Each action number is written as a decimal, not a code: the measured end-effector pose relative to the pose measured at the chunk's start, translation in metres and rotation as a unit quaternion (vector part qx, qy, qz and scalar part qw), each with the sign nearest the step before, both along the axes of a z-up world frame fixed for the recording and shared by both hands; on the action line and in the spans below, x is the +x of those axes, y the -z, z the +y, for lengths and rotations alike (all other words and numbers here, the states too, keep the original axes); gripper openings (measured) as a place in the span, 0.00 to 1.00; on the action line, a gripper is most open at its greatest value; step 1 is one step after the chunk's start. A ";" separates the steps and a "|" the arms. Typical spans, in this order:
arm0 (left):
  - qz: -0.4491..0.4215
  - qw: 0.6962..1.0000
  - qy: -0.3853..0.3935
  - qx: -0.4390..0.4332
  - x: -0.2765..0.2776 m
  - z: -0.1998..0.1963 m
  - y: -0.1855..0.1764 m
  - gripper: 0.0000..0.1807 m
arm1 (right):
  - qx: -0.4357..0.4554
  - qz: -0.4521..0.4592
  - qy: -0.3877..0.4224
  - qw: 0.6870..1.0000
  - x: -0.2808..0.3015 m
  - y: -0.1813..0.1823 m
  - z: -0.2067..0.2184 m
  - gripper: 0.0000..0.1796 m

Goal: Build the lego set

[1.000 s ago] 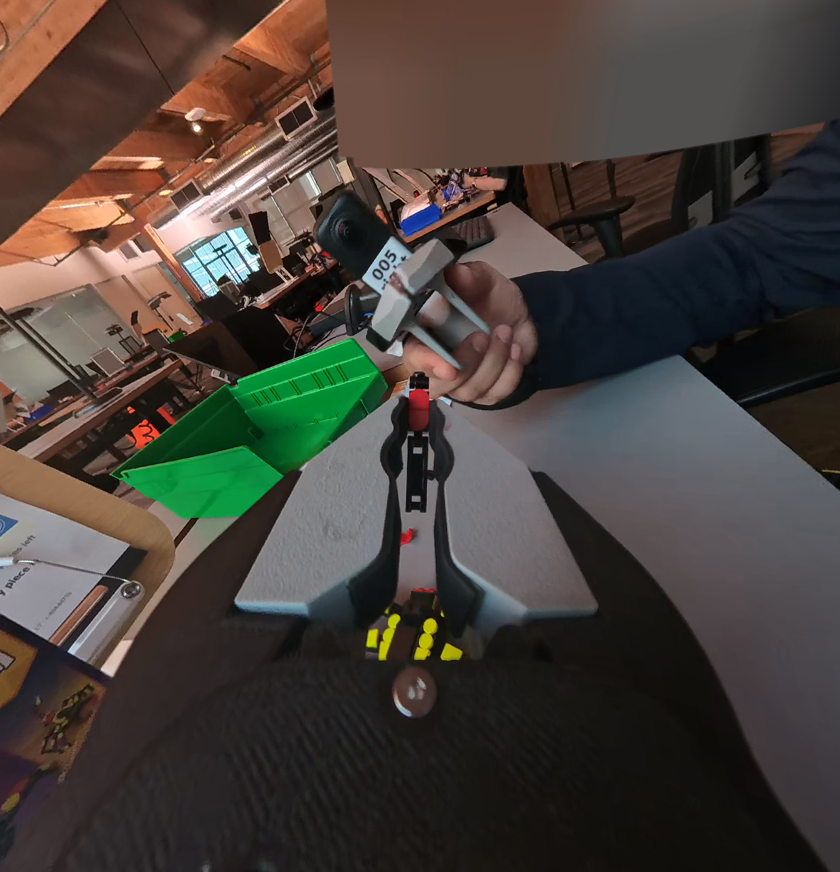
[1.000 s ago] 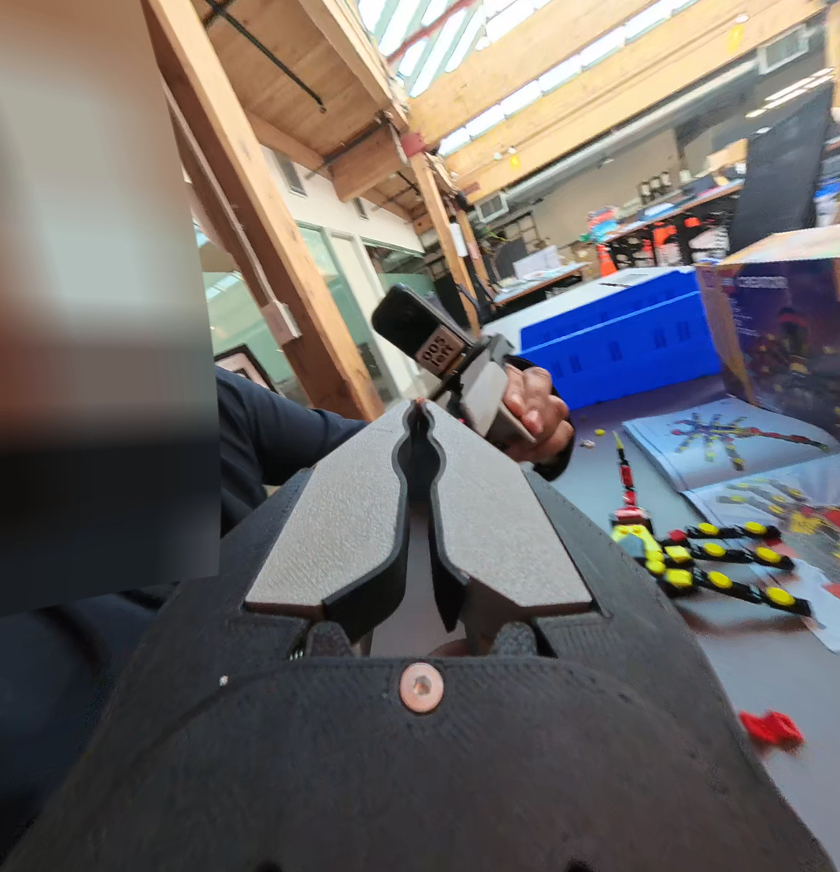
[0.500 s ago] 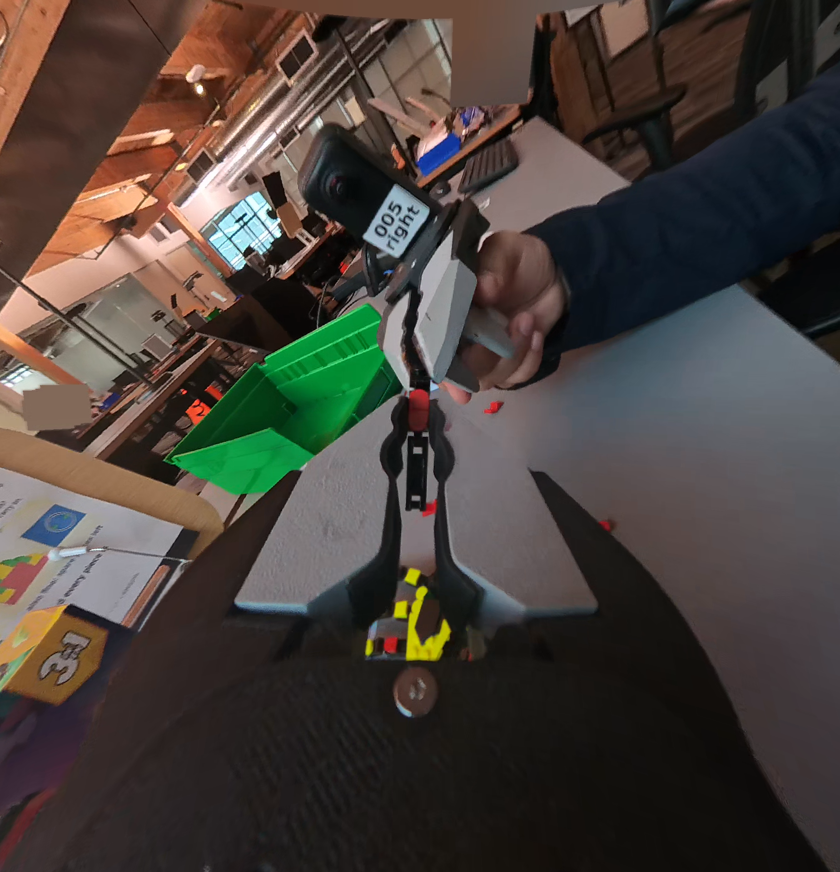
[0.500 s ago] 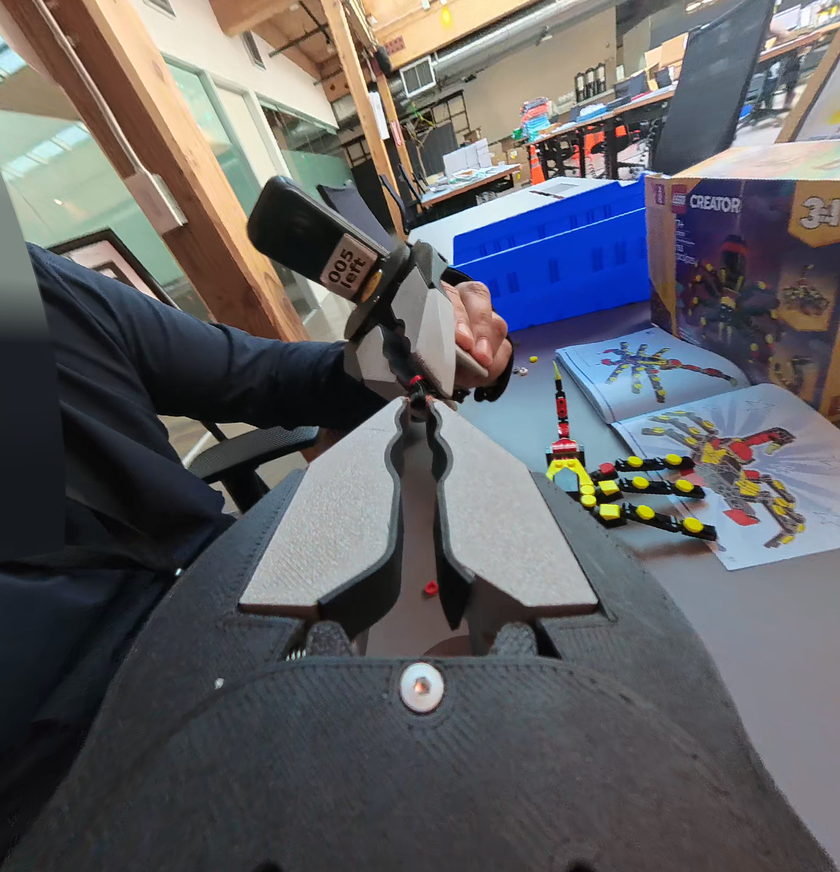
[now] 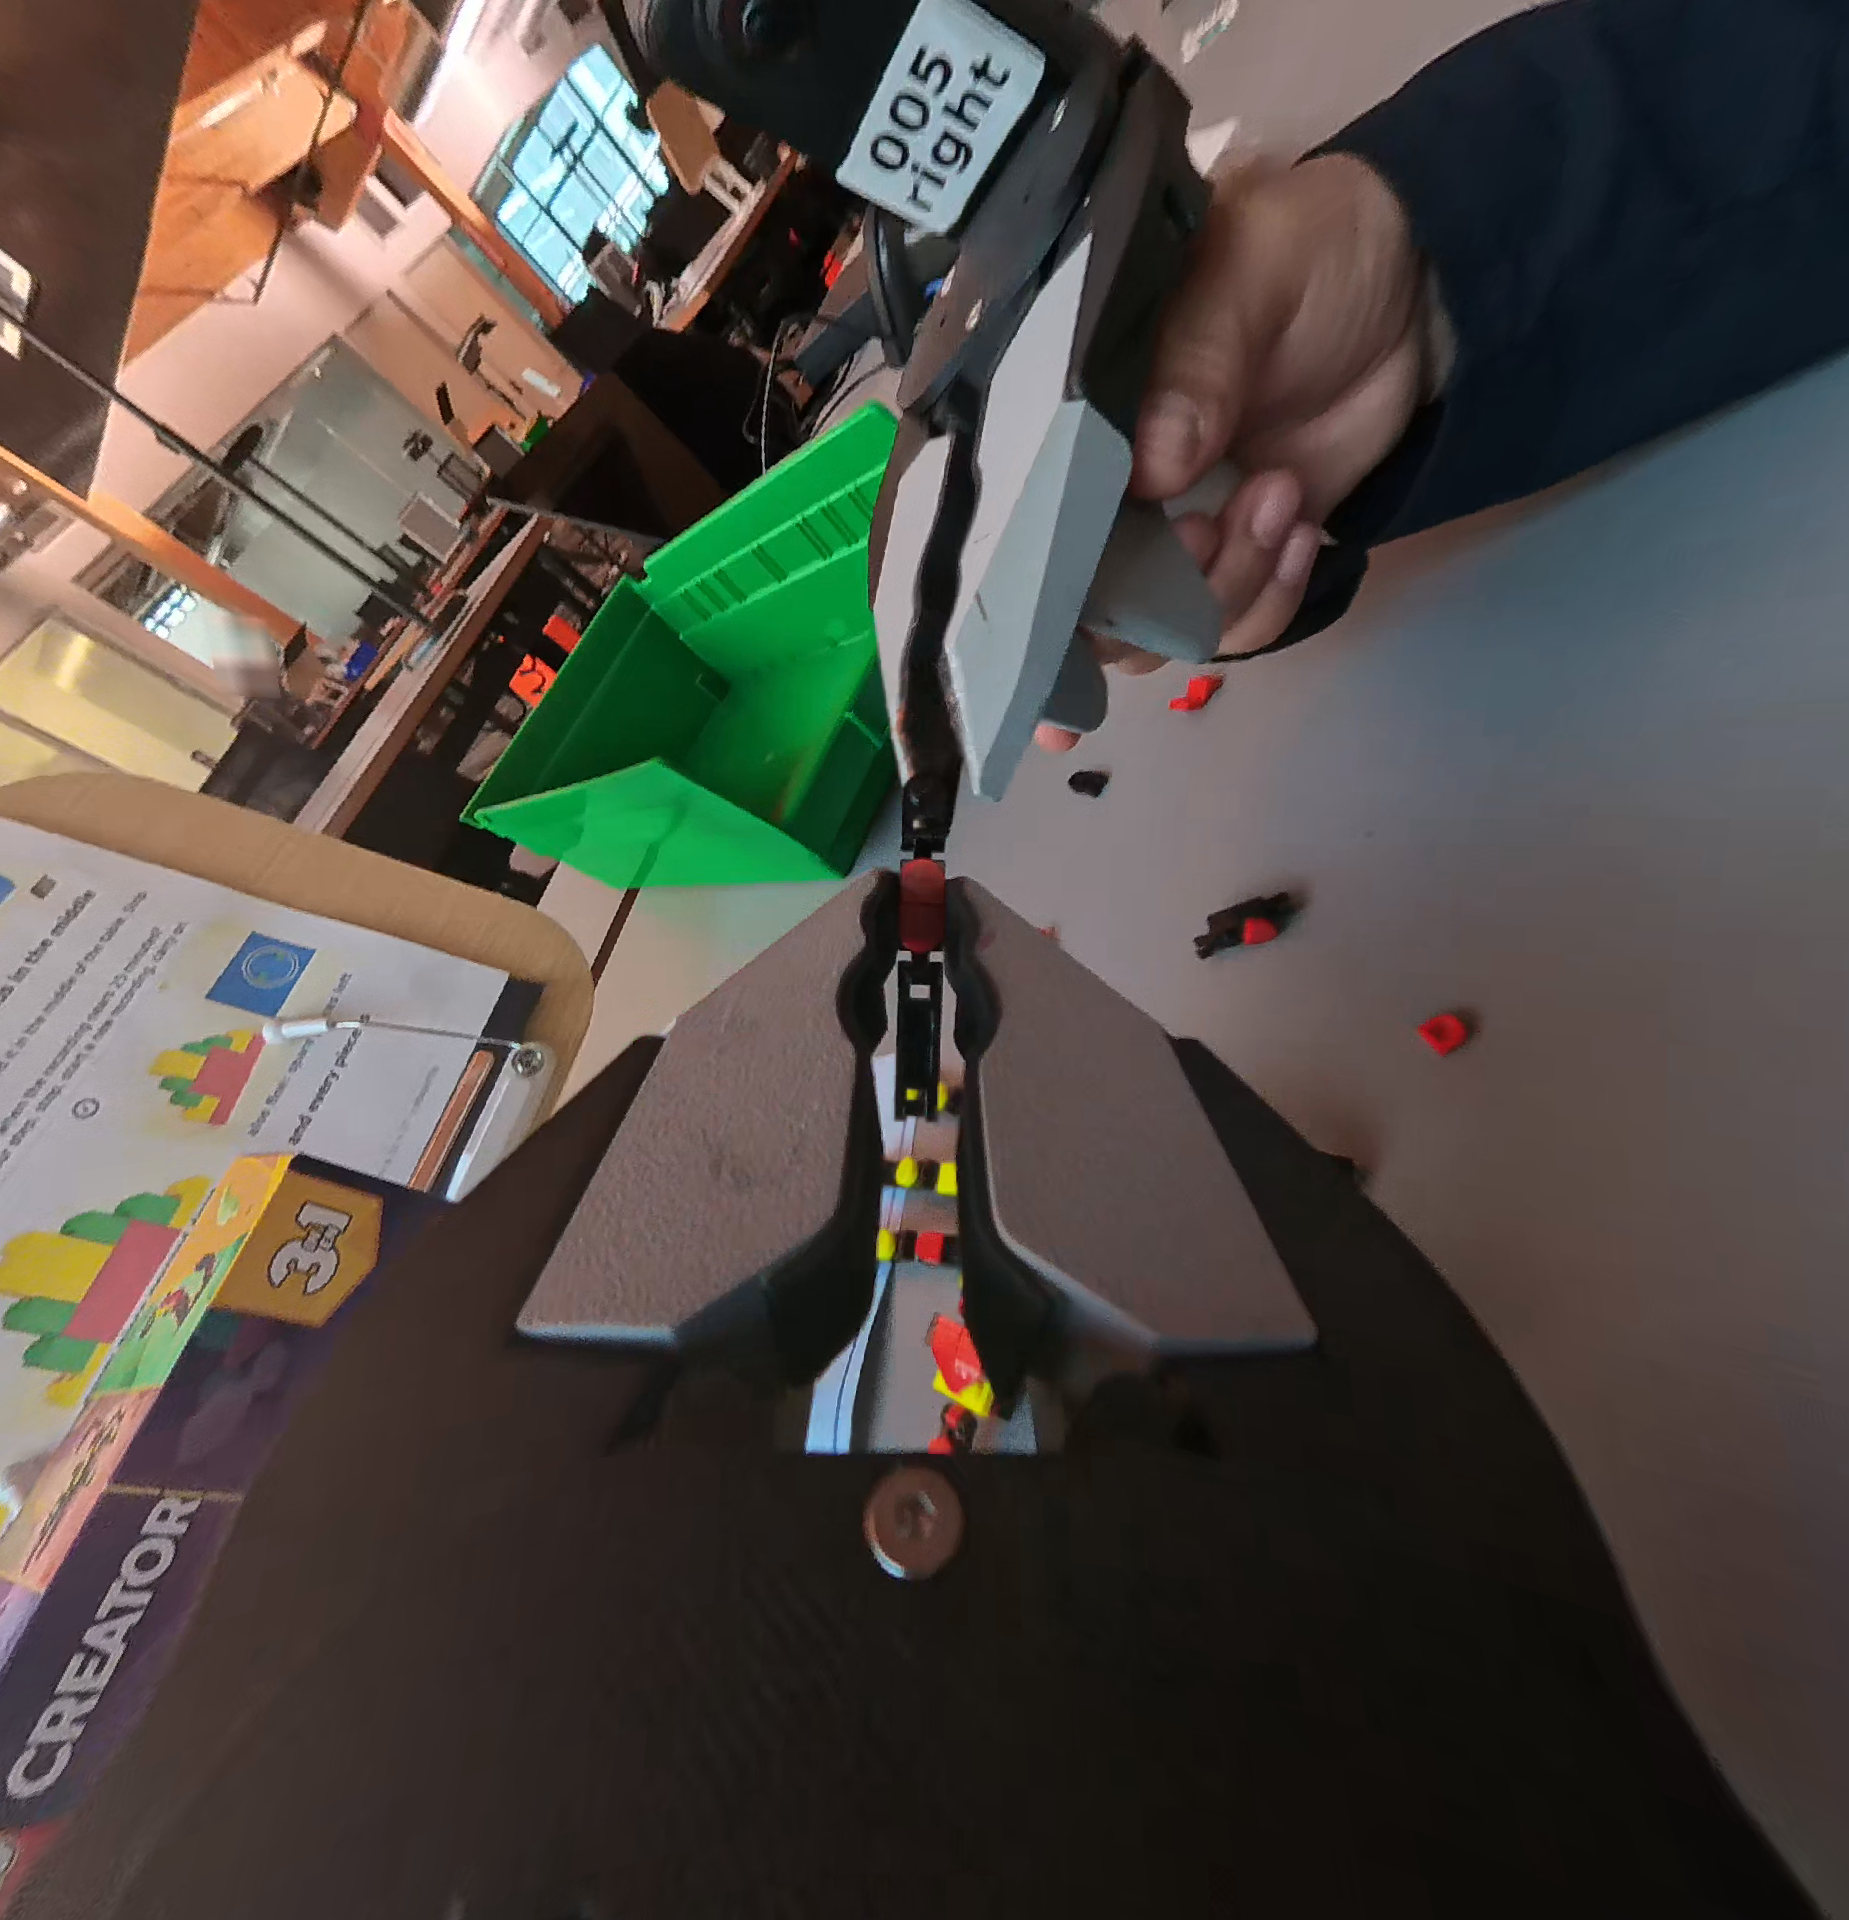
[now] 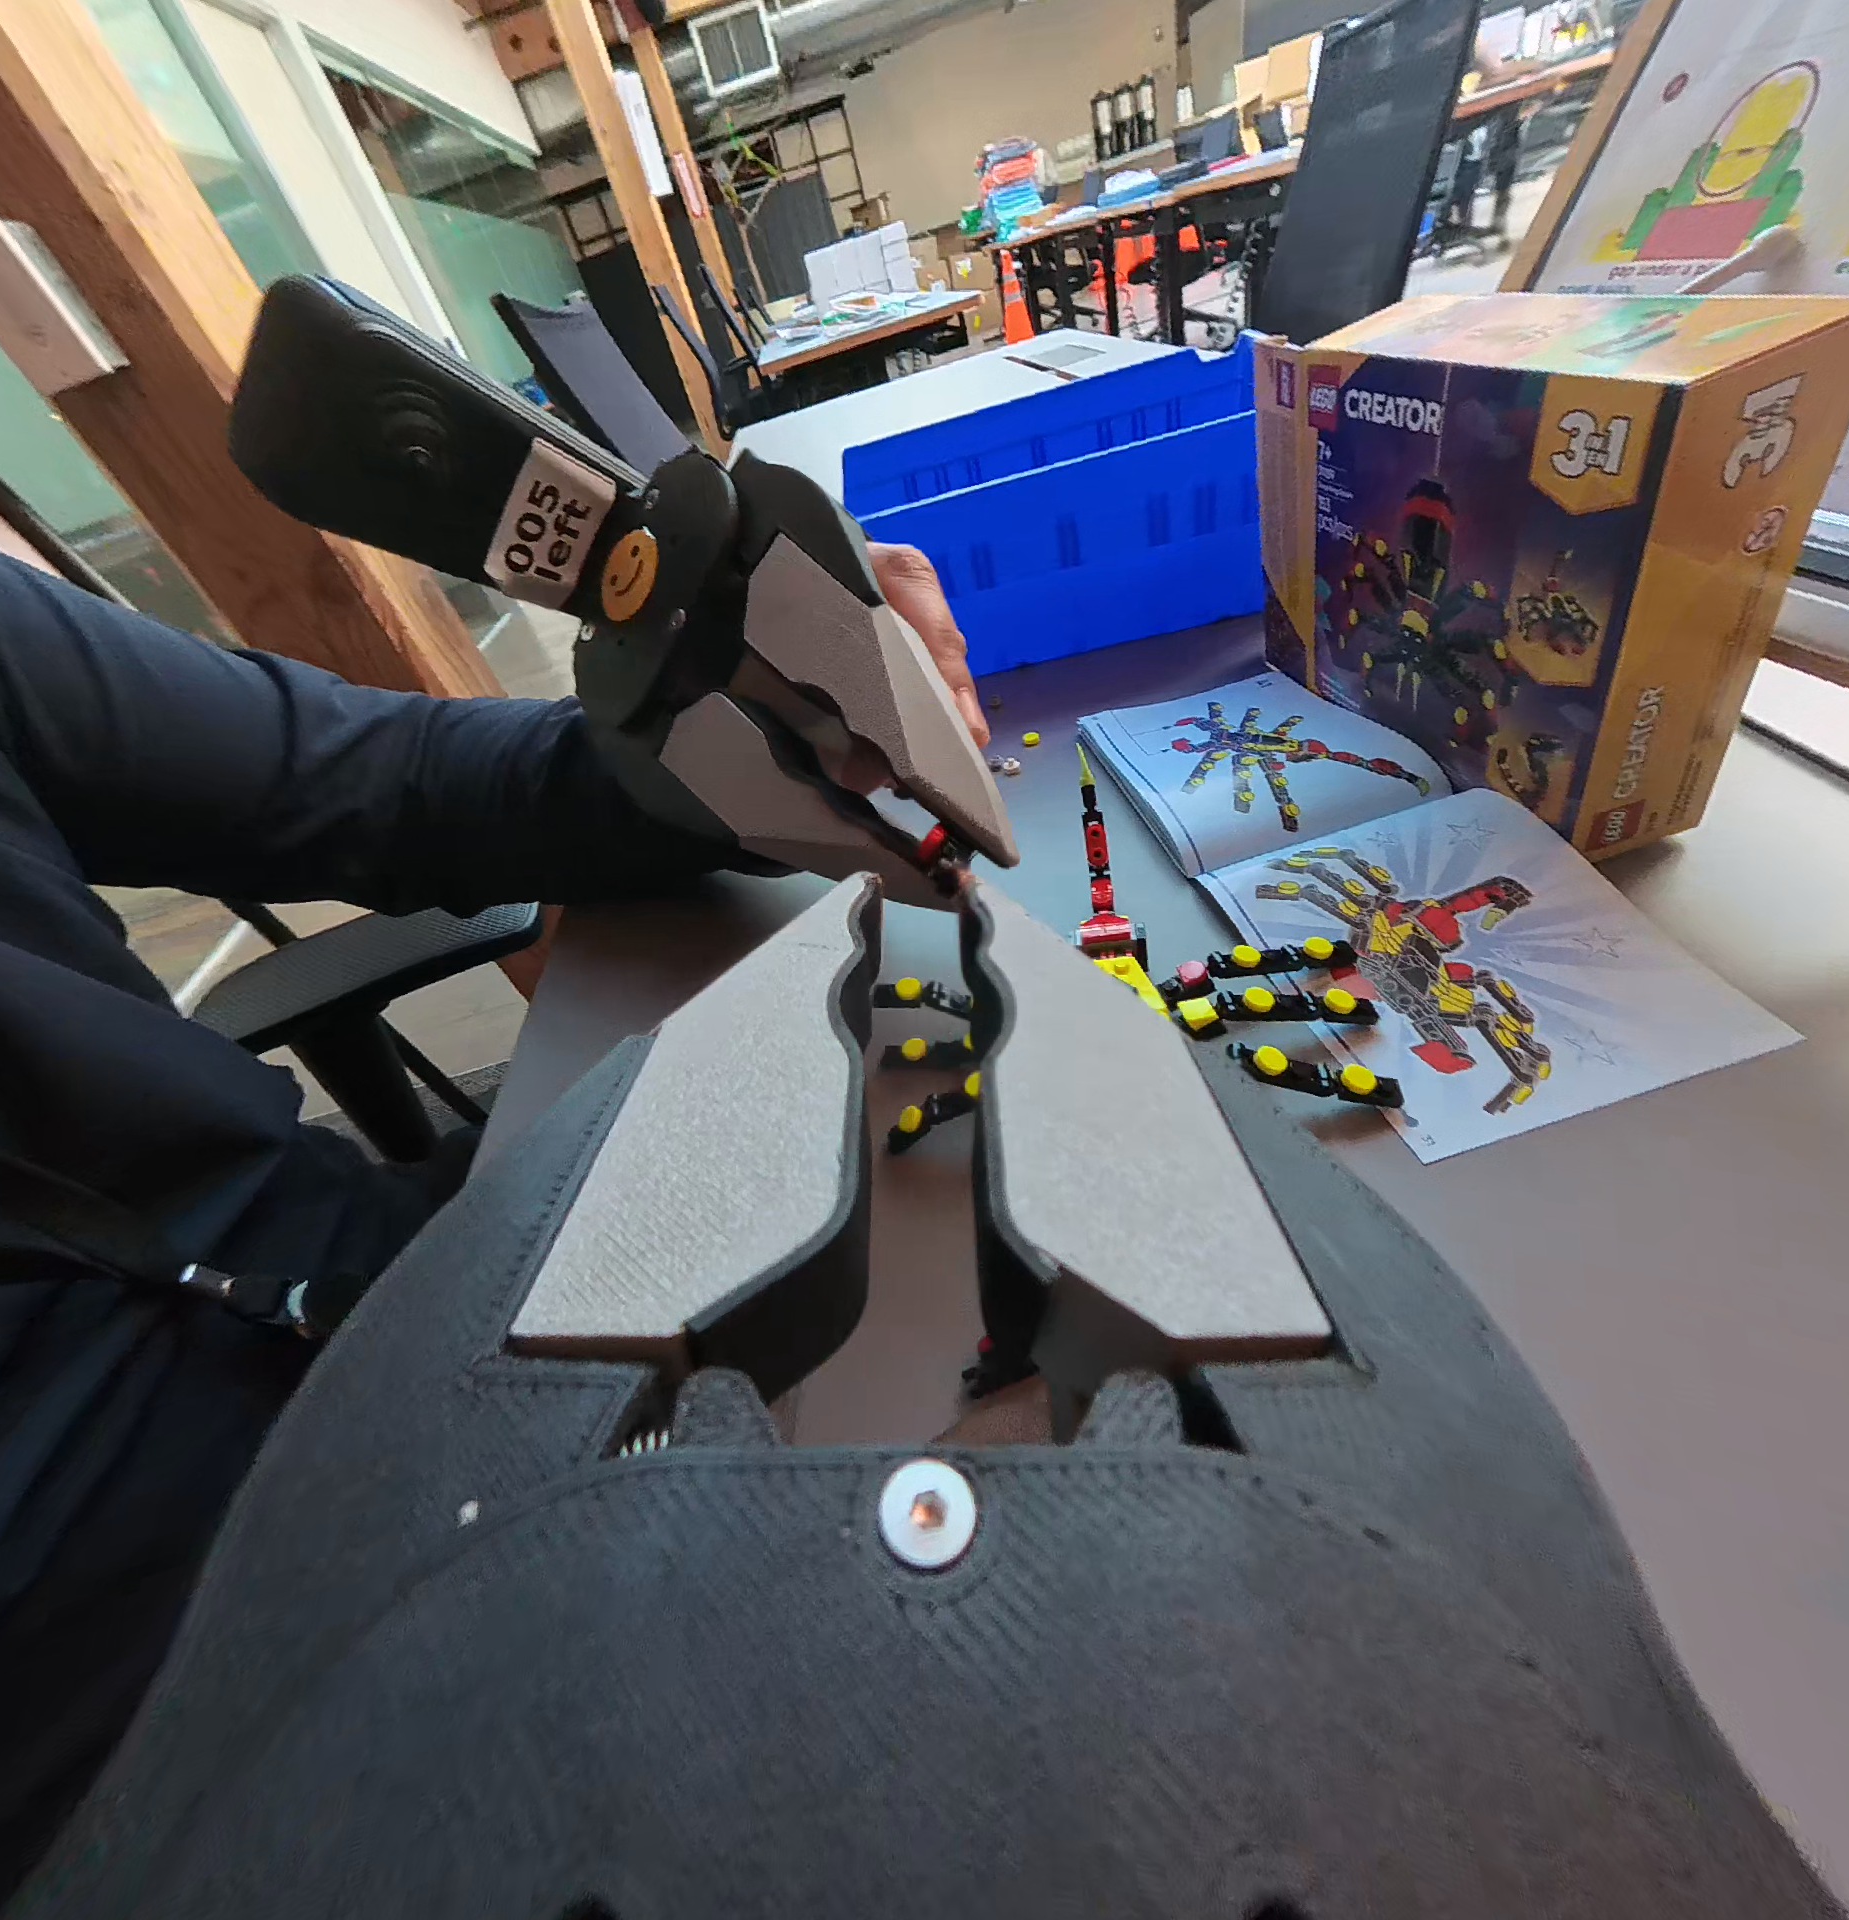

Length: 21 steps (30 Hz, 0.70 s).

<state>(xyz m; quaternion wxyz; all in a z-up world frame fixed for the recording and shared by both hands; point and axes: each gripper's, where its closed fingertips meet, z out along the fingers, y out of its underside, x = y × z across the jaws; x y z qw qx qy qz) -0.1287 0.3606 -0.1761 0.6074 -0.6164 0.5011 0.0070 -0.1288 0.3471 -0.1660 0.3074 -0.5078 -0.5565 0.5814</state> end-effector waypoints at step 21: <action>0.043 0.997 -0.056 -0.004 -0.007 0.012 0.015 0.03 | -0.072 -0.025 0.040 0.996 -0.011 0.014 0.016 0.01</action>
